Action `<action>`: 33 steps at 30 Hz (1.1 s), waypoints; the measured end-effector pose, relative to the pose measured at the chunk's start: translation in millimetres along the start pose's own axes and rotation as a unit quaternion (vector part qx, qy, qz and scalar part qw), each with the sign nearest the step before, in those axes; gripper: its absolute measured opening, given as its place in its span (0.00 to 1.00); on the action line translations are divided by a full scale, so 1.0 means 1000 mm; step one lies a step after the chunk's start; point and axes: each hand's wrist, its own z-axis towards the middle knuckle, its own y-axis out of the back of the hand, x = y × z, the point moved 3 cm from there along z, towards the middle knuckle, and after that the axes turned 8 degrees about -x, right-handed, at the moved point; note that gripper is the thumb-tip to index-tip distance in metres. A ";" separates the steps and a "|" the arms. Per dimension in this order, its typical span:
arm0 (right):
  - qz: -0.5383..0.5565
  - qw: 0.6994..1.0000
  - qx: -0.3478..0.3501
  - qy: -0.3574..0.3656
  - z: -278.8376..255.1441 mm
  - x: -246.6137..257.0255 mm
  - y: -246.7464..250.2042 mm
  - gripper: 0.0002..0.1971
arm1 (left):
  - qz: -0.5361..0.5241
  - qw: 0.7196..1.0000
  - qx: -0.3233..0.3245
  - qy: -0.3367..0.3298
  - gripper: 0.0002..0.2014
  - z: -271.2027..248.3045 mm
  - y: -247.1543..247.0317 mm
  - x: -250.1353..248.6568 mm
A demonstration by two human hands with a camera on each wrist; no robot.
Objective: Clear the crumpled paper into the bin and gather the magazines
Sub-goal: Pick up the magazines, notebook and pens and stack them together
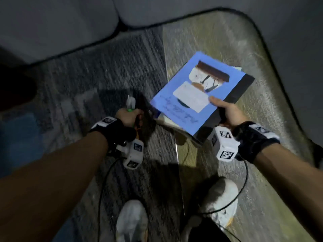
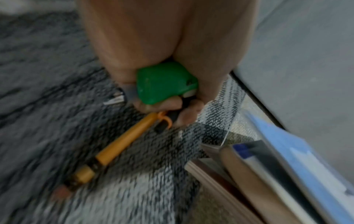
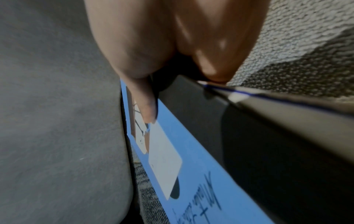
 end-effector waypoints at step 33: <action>0.047 0.965 0.254 -0.037 -0.600 0.288 -0.076 0.19 | -0.193 0.970 -0.105 -0.101 0.20 -0.605 0.315 -0.284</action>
